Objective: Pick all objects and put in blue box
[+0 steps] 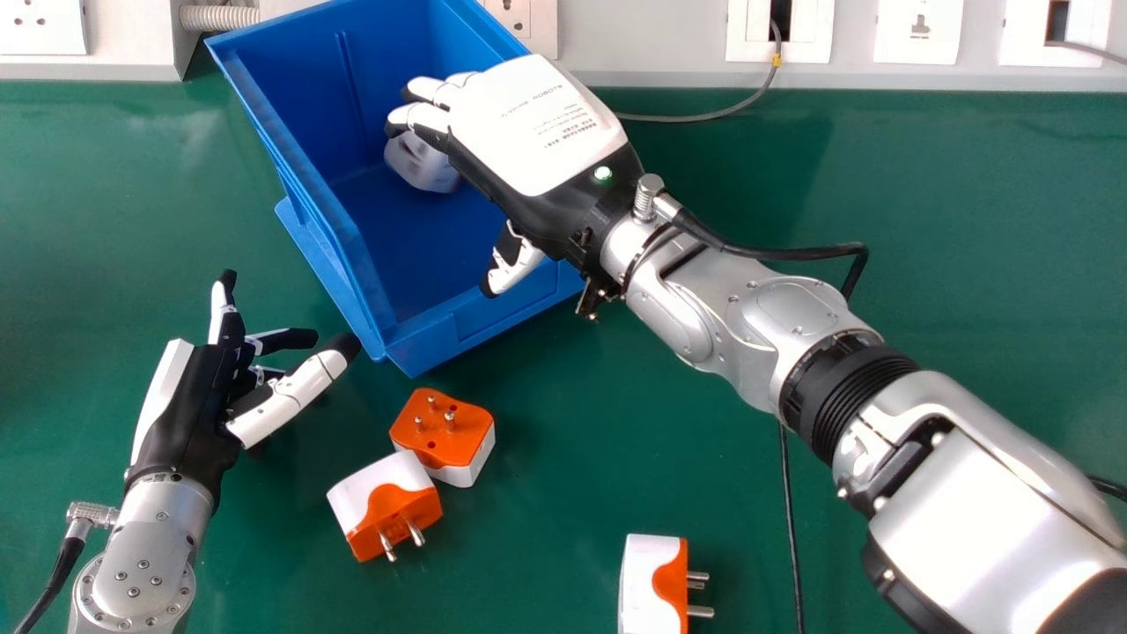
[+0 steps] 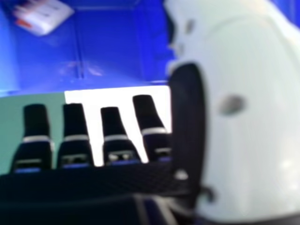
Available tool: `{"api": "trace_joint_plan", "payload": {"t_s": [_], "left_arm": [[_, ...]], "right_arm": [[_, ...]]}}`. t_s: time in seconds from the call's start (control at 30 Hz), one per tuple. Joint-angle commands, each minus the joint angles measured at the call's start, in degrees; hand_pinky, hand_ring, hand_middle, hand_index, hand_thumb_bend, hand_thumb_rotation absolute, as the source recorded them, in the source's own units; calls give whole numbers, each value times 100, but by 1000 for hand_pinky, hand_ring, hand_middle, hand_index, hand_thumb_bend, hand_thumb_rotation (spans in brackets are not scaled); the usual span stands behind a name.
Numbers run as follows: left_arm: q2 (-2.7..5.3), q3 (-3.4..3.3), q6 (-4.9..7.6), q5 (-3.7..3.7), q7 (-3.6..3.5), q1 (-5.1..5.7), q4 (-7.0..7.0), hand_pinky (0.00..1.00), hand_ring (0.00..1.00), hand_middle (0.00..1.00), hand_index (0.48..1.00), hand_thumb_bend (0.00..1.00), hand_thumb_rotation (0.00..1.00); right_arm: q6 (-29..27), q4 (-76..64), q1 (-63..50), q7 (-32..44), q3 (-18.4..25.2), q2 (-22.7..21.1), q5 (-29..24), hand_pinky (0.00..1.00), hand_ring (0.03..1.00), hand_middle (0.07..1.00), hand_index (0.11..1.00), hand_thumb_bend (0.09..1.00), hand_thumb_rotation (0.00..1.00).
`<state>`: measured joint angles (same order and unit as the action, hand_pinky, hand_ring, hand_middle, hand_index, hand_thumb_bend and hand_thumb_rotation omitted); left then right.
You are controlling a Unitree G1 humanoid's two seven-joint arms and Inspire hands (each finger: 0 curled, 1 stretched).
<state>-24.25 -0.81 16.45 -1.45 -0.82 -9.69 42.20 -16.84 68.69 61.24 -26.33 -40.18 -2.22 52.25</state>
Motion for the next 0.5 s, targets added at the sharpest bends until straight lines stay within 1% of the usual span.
{"api": "trace_joint_plan", "payload": {"t_s": [0.0,0.13,0.27,0.33,0.4,0.47], "left_arm": [[289,309,-521,-240,-339,434,477,552,649,780,849,777,551],[286,308,-527,-234,-345,455,443,552,649,780,849,779,552],[284,309,-519,-237,-348,451,469,552,649,780,849,781,554],[285,310,-526,-236,-346,468,442,552,649,780,849,781,554],[286,313,-527,-237,-347,478,425,552,649,779,849,780,553],[293,315,-520,-237,-342,491,416,552,649,779,849,780,553]], "right_arm": [[2,-177,231,-148,43,-33,-47,824,942,963,873,847,119],[-59,-223,190,-194,57,-53,-65,841,964,982,887,861,126],[-98,-281,160,-203,62,-82,-72,848,972,989,893,866,126],[-110,-349,134,-156,80,-118,-90,849,973,990,894,867,126],[-84,-504,43,-24,149,-177,-161,850,971,991,894,869,130],[33,-857,-170,277,259,-283,-282,848,967,989,893,871,136]]}}
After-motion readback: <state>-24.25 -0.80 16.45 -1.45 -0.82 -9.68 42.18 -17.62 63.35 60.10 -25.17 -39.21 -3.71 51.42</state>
